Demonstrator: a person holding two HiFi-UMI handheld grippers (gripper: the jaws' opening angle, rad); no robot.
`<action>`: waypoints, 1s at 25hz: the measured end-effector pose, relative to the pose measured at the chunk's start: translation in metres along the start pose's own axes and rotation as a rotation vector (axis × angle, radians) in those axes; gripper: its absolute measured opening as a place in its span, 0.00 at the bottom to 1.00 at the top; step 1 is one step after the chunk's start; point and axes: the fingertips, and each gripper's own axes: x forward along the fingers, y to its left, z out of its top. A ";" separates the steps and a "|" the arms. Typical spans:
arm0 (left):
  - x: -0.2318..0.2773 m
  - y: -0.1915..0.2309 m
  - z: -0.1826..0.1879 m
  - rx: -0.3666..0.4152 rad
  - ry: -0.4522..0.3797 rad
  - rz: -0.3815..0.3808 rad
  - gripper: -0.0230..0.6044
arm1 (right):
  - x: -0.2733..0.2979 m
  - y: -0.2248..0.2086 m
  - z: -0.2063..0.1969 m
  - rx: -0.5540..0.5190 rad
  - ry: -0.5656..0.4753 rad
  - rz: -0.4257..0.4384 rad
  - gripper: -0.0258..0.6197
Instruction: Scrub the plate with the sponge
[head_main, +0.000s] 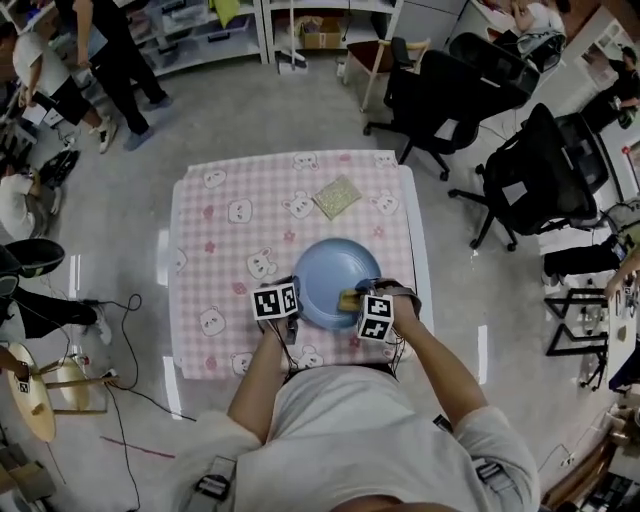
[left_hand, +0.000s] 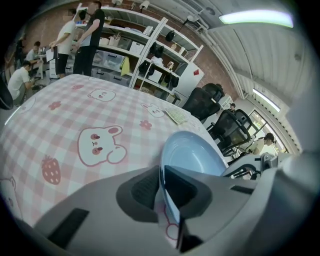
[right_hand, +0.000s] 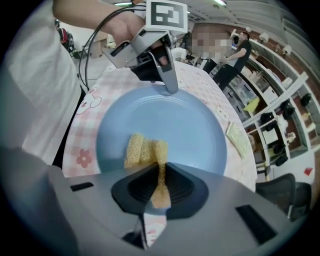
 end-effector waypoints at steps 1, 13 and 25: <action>-0.005 0.001 0.006 0.012 -0.012 0.006 0.12 | -0.001 -0.005 0.001 0.023 -0.002 -0.010 0.11; -0.066 -0.023 0.029 0.151 -0.202 -0.060 0.07 | -0.061 -0.038 -0.007 0.688 -0.263 -0.148 0.11; -0.085 -0.081 -0.005 0.288 -0.269 -0.073 0.06 | -0.078 -0.034 0.020 0.840 -0.456 -0.207 0.11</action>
